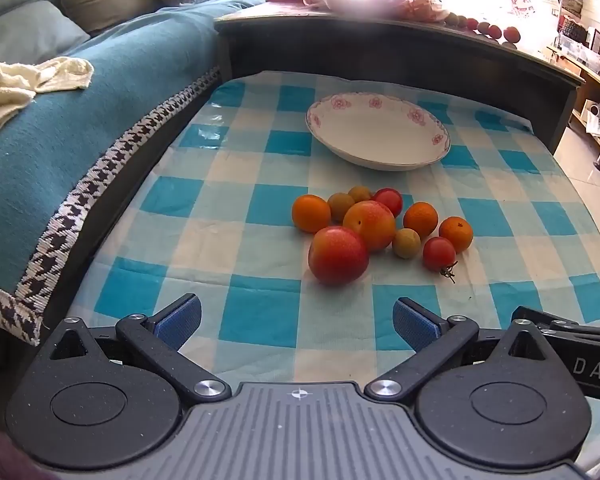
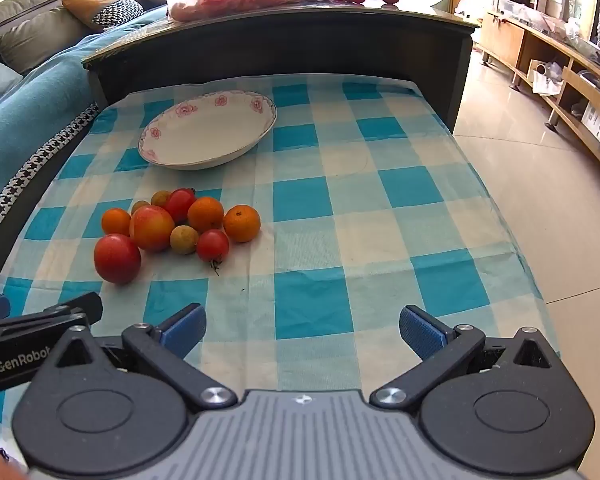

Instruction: Organize fruits

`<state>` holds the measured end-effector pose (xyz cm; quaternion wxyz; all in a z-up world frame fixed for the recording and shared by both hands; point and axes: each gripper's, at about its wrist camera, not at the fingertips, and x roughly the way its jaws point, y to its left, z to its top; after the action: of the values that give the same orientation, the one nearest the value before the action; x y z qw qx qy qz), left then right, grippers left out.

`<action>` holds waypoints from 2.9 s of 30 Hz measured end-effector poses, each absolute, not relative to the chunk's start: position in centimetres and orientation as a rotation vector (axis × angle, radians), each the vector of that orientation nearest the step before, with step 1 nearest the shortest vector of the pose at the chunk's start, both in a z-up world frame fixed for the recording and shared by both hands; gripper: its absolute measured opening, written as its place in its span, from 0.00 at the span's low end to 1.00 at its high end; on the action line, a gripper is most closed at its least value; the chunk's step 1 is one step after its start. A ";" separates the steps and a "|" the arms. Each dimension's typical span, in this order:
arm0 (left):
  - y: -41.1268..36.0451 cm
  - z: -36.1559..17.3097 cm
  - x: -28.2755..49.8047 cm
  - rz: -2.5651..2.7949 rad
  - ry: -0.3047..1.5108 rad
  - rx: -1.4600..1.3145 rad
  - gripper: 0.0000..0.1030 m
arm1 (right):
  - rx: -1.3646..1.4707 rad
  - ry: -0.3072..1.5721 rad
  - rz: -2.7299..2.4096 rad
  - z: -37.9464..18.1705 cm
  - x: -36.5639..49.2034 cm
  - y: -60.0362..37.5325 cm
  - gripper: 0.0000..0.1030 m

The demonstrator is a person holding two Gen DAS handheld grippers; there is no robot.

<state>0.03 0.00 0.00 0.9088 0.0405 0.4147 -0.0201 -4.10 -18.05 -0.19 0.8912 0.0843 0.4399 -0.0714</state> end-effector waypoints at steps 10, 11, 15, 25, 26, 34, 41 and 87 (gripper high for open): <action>-0.2 -0.8 -0.2 -0.045 0.861 0.081 0.99 | 0.174 0.923 -0.150 -0.1 -4.2 -17.9 1.00; -0.2 -0.8 -0.2 -0.045 0.863 0.080 0.99 | 0.174 0.923 -0.150 -0.1 -4.2 -17.9 1.00; -0.2 -0.6 -0.3 -0.047 0.865 0.078 0.99 | 0.174 0.924 -0.150 -0.2 -4.1 -17.9 1.00; 0.0 -0.7 -0.1 -0.047 0.872 0.071 0.99 | 0.176 0.927 -0.149 -0.5 -3.9 -18.0 1.00; 0.0 -0.7 0.0 -0.047 0.873 0.070 0.99 | 0.176 0.927 -0.150 -0.5 -3.9 -18.0 1.00; -0.1 -0.8 0.0 -0.045 0.878 0.068 0.99 | 0.178 0.930 -0.149 -0.6 -4.0 -18.0 1.00; 0.0 -0.9 0.0 -0.043 0.879 0.071 0.99 | 0.177 0.932 -0.149 -0.6 -3.8 -18.0 1.00; -0.2 -1.2 0.0 -0.051 0.863 0.093 0.93 | 0.182 0.963 -0.141 -1.3 -3.6 -17.7 1.00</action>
<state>0.02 -0.23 -1.18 0.9070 0.0451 0.4181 -0.0249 -3.59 -17.74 -1.28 0.8799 0.0875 0.4621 -0.0676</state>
